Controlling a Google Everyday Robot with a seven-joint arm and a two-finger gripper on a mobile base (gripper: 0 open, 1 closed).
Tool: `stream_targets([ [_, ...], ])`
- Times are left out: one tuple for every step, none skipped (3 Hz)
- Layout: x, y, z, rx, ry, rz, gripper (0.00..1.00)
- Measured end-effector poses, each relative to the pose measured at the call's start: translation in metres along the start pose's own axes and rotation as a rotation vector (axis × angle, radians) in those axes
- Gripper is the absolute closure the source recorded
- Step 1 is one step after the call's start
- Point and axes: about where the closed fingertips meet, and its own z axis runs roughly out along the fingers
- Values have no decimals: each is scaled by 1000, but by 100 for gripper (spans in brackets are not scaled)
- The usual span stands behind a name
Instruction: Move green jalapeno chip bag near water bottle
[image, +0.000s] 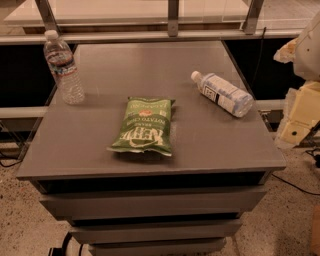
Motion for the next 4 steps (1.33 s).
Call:
stream_targets([
  [0, 0, 0, 1, -1, 0, 0],
  [-21, 8, 15, -30, -22, -35, 0],
  [-56, 20, 42, -80, -40, -97, 0],
  [-91, 34, 71, -129, -56, -155, 0],
])
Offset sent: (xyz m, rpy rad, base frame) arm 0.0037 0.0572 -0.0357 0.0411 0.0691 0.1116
